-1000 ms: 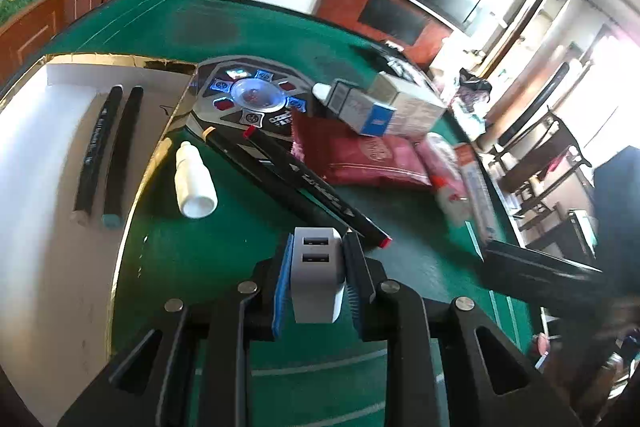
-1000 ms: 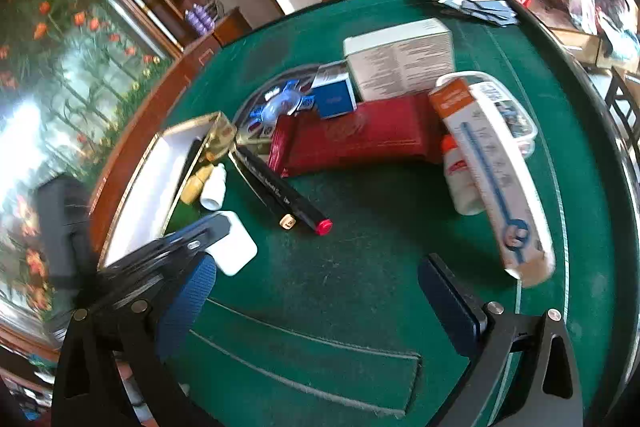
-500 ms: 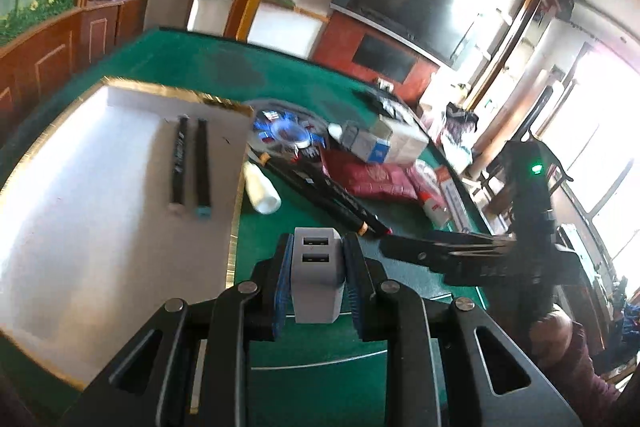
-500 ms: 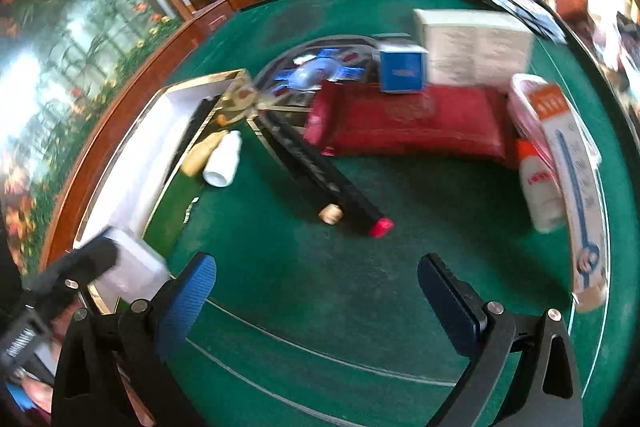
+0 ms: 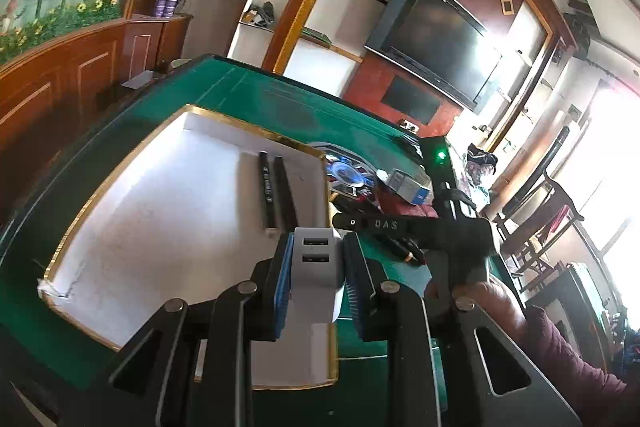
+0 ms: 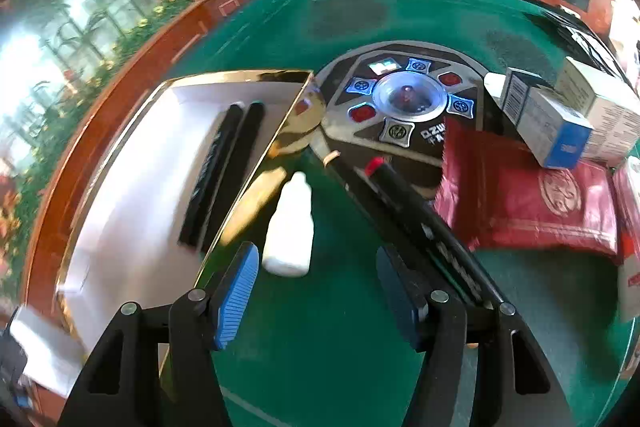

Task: Organize objects
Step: 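Carry charger and bottle into the white tray and open both tools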

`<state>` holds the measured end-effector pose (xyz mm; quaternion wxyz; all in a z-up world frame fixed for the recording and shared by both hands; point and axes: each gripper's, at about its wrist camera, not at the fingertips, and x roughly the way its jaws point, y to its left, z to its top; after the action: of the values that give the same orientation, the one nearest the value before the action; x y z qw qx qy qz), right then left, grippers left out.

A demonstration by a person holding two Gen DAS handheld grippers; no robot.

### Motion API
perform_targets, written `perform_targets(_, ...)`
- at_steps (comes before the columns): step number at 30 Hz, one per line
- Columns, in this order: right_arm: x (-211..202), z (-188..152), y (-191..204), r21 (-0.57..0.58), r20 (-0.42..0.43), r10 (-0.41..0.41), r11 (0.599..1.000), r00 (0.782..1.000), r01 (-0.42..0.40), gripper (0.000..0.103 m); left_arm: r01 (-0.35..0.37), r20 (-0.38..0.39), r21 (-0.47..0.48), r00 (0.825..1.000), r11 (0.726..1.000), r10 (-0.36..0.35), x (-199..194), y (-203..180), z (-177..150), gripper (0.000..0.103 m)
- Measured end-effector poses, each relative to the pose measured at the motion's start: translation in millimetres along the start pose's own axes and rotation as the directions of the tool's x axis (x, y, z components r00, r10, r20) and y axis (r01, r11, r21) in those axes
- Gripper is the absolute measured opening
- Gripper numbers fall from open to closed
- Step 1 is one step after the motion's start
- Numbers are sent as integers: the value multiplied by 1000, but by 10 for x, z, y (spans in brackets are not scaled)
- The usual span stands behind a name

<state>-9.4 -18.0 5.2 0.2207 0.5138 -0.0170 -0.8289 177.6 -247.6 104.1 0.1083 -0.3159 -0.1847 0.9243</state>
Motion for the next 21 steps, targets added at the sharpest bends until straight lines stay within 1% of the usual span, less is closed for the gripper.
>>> perform_targets(2,85,41,23,5,-15,-19,1000,1000,19,67,-3,2,-10,1000,1000,3,-9,77,12,24)
perform_targets(4,128,68,72,-10,-6,-58,998,998,58,66,-2,3,-19,1000,1000,2,-12,136,5,24)
perform_targets(5,137,74,97,-19,-2,-78,997,997,77,62,-3,4,-24,1000,1000,3,-10,158,5,24)
perform_targets(6,142,71,127,-31,-3,-94,995,996,94,58,-1,4,-28,1000,1000,2,-3,182,3,24)
perform_targets(8,142,39,186,-71,2,-146,987,989,146,32,-2,6,-36,1000,999,2,-8,216,-11,24)
perform_targets(9,131,25,187,-78,2,-151,986,989,151,29,-4,5,-42,1000,999,4,-5,235,-15,24)
perform_targets(13,26,-60,102,-53,7,-125,991,992,125,29,-5,1,-61,1000,998,6,9,284,-31,24)
perform_targets(17,-136,-137,-28,2,30,-62,998,998,62,29,-12,2,-64,1000,998,12,16,295,-31,24)
perform_targets(21,-385,-189,-127,48,64,10,999,998,-13,29,-10,-4,-75,1000,997,9,12,304,9,24)
